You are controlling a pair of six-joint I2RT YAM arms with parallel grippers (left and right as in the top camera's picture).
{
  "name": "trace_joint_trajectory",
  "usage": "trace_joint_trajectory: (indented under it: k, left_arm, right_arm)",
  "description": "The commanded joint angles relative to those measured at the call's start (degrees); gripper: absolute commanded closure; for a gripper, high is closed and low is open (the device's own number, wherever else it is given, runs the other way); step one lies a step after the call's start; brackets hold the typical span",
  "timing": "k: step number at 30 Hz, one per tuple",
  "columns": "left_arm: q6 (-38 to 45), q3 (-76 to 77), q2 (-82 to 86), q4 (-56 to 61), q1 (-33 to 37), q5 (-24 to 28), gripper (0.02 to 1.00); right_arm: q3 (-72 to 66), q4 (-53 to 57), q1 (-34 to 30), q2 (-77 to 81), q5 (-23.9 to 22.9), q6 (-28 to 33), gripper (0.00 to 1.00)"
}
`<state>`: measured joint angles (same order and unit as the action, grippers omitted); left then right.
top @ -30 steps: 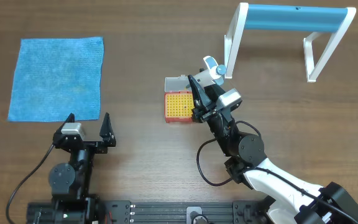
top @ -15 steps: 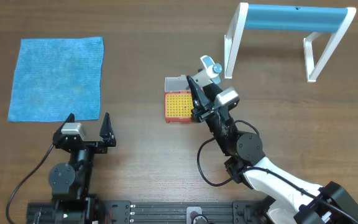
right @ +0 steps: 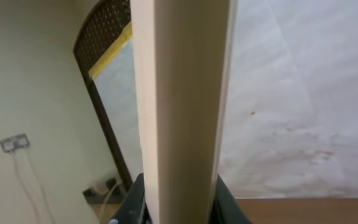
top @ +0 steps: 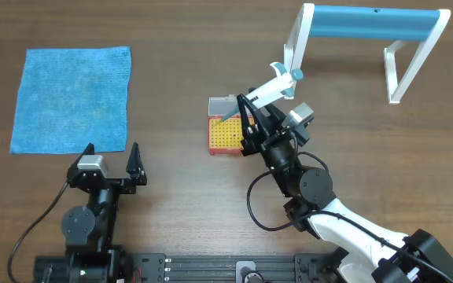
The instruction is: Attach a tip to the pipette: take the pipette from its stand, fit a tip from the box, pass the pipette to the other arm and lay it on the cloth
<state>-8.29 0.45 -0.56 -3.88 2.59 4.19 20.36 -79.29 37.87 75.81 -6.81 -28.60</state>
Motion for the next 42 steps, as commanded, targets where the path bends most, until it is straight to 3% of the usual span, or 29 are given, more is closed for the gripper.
trace_joint_trajectory:
  k: [1, 4, 7, 11, 16, 24, 26, 27, 28, 29, 33, 36, 42]
  left_arm:
    - [-18.8, -0.1, 0.3, 0.0, 0.0, 5.4, 0.023]
    - [-52.6, -0.1, 0.2, 0.6, 0.0, 13.2, 0.023]
    - [-64.0, -0.1, 0.1, 0.7, 0.0, 13.6, 0.020]
    - [-63.9, -0.1, 0.1, 0.7, 0.0, 11.5, 0.023]
    - [-59.2, -0.1, 0.1, 0.7, 0.0, 14.4, 0.023]
    - [-57.3, -0.1, 0.1, 0.7, 0.0, 10.6, 0.023]
    - [-57.4, -0.1, 0.1, 0.7, 0.0, 9.2, 0.163]
    - [-57.8, -0.1, 0.1, 0.7, 0.0, 8.2, 0.165]
    - [-58.9, -0.1, 0.1, 0.7, 0.0, 7.6, 0.121]
    - [-59.2, -0.1, 0.1, 0.6, 0.0, 6.9, 0.018]
    - [-59.2, -0.1, 0.1, 0.3, 0.0, 7.2, 0.023]
    - [-59.2, -0.1, 0.1, 0.4, 0.0, 8.3, 0.023]
    - [-57.8, 0.2, 0.1, 1.1, 0.0, 17.7, 0.023]
  right_arm:
    - [1.0, -0.8, -0.3, 0.2, -0.3, -10.3, 0.930]
    - [1.0, -0.8, -0.3, 0.2, -0.3, -15.7, 0.930]
    - [1.0, -0.8, -0.3, 0.2, -0.2, -18.8, 0.930]
    - [1.0, -0.7, -0.3, 0.2, 0.0, -20.5, 0.930]
    - [1.0, -0.7, -0.3, 0.2, 1.6, -20.5, 0.930]
    - [1.0, -0.7, -0.3, 0.2, 3.2, -23.5, 0.928]
    - [1.0, -0.7, -0.3, 0.2, 3.1, -23.1, 0.930]
    - [1.0, -0.7, -0.5, 0.2, 2.9, -22.2, 0.930]
    - [1.0, -0.6, -0.5, 0.2, 2.7, -21.0, 0.930]
    - [1.0, -0.5, -0.5, 0.2, 1.3, -20.0, 0.930]
    - [1.0, -0.9, -0.4, 0.2, 1.8, -21.7, 0.930]
    - [1.0, -0.7, -0.5, 0.2, 6.3, -21.7, 0.930]
    - [1.0, 8.3, -2.3, 0.2, 28.0, -22.0, 0.925]
